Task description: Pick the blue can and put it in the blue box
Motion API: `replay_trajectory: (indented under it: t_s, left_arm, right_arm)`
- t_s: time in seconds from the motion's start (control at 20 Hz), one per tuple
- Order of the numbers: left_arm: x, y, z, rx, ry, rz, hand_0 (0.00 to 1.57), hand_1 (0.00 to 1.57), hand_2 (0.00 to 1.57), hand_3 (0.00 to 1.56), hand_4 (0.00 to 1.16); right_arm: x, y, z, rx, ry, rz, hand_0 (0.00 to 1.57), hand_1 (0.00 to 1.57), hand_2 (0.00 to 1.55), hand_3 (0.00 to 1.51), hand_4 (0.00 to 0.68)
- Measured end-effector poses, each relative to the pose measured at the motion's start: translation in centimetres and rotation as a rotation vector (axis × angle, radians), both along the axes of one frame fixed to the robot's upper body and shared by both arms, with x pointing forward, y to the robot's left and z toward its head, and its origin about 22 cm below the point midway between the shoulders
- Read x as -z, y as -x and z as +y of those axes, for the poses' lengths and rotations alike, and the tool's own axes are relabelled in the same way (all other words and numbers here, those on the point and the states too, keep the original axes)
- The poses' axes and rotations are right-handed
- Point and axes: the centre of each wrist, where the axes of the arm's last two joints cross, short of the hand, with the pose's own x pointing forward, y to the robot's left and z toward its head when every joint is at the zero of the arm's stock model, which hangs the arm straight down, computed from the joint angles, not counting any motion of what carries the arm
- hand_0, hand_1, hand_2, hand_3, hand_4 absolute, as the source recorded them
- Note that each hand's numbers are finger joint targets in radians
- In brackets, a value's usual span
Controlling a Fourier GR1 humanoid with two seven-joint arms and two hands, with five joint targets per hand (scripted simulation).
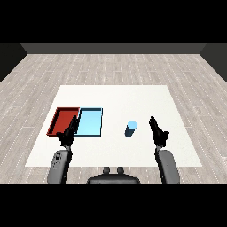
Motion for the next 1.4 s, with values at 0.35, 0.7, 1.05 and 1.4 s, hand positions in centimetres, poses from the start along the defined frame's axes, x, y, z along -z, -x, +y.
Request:
replay_trajectory:
  t_s: [0.35, 0.7, 1.05, 1.4]
  left_arm:
    - [0.4, 0.0, -0.6, -0.024, 0.023, -0.033, 0.00, 0.00, 0.00, 0.00, 0.00]
    - [0.7, 0.4, -0.6, -0.039, 0.064, -0.269, 0.00, 0.00, 0.00, 0.00, 0.00]
    - [2.0, 0.9, 0.3, -0.041, 0.074, -0.311, 0.00, 0.00, 0.00, 0.00, 0.00]
    - [2.2, 1.3, -0.5, -0.039, 0.064, -0.322, 0.00, 0.00, 0.00, 0.00, 0.00]
  right_arm:
    - [0.9, 0.2, 3.8, -0.035, -0.031, 0.008, 0.00, 0.00, 0.00, 0.00, 0.000]
    - [1.2, -0.1, 4.9, -0.155, -0.136, -0.204, 0.00, 0.00, 0.00, 0.00, 0.000]
    - [2.3, 0.2, 5.4, -0.180, -0.158, -0.245, 0.00, 0.00, 0.00, 0.00, 0.000]
    - [2.3, 0.5, 5.6, -0.171, -0.163, -0.257, 0.00, 0.00, 0.00, 0.00, 0.000]
